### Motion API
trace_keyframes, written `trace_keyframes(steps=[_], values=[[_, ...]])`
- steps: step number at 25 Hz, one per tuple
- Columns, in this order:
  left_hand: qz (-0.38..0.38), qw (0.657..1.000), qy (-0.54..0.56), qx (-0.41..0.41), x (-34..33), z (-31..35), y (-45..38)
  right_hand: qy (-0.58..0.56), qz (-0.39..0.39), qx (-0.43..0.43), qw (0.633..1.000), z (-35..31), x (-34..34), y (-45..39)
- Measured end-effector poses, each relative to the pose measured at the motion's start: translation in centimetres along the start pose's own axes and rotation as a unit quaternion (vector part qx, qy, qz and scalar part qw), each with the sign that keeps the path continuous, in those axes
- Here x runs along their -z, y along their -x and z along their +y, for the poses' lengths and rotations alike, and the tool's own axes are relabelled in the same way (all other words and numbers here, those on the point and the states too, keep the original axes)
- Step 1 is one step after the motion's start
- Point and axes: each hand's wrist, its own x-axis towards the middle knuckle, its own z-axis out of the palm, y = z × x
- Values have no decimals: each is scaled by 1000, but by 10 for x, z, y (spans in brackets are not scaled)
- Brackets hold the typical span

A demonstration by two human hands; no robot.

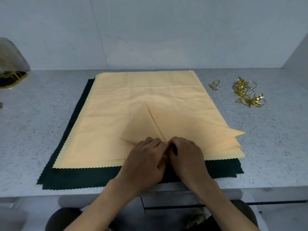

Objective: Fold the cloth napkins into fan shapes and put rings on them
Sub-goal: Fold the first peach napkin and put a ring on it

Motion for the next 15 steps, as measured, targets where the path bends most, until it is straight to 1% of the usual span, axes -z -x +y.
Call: trace_keyframes(steps=[3, 5, 6, 7, 8, 9, 10, 11, 12, 13, 15], values=[[-12, 999, -19, -24, 1, 3, 0, -84, -44, 9, 995, 8, 19, 2], [-29, 995, -62, -66, 1, 3, -7, -165, -71, -2, 984, 17, 38, -2], [-41, 992, -87, -87, 1, 4, -10, -197, -67, -4, 978, 24, 47, -6], [-50, 987, -109, -104, 0, 5, -12, -207, -43, -8, 977, 34, 58, -13], [-58, 983, -128, -118, 1, 7, -14, -198, -2, -18, 980, 48, 67, -23], [-62, 979, -144, -130, 1, 8, -16, -161, 39, -34, 986, 62, 77, -34], [-63, 976, -153, -141, 1, 8, -18, -104, 66, -49, 991, 77, 86, -44], [-63, 975, -154, -149, 2, 8, -20, -35, 64, -65, 995, 90, 93, -52], [-62, 974, -152, -155, 2, 7, -22, 28, 33, -75, 996, 101, 97, -59], [-62, 973, -150, -161, 1, 7, -23, 75, -17, -85, 993, 107, 99, -62], [-67, 971, -156, -169, -3, 8, -24, 109, -86, -80, 987, 110, 98, -64]])
